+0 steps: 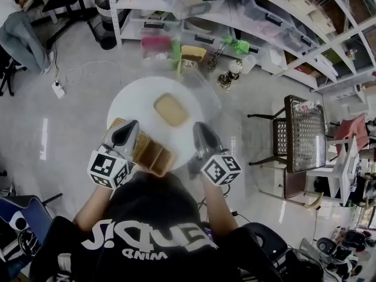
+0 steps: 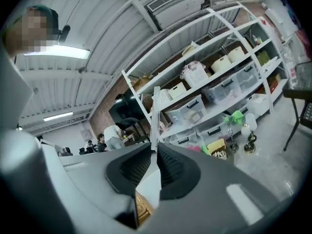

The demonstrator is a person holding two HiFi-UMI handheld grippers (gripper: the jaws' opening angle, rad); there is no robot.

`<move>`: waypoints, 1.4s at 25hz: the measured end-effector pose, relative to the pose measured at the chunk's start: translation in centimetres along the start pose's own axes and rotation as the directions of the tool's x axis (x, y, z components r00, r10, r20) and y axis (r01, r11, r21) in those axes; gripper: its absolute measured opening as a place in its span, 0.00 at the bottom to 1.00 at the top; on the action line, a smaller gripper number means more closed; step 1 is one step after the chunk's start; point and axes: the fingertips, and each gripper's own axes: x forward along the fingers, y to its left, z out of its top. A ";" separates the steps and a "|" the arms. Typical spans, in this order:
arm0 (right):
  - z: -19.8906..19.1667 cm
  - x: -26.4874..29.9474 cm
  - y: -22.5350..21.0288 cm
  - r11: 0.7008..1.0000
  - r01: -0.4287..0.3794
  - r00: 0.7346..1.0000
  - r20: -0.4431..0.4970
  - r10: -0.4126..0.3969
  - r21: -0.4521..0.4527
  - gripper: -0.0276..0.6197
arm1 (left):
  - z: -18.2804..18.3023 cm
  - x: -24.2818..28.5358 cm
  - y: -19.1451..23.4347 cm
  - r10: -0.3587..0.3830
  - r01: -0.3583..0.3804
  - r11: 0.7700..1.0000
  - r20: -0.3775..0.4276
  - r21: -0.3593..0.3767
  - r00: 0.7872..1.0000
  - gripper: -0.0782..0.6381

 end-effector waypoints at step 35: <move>-1.8 -21.2 0.6 0.985 0.111 0.991 0.089 -0.100 -0.135 0.10 | -1.6 -7.7 -14.1 0.012 -0.015 0.999 0.059 0.050 0.998 0.11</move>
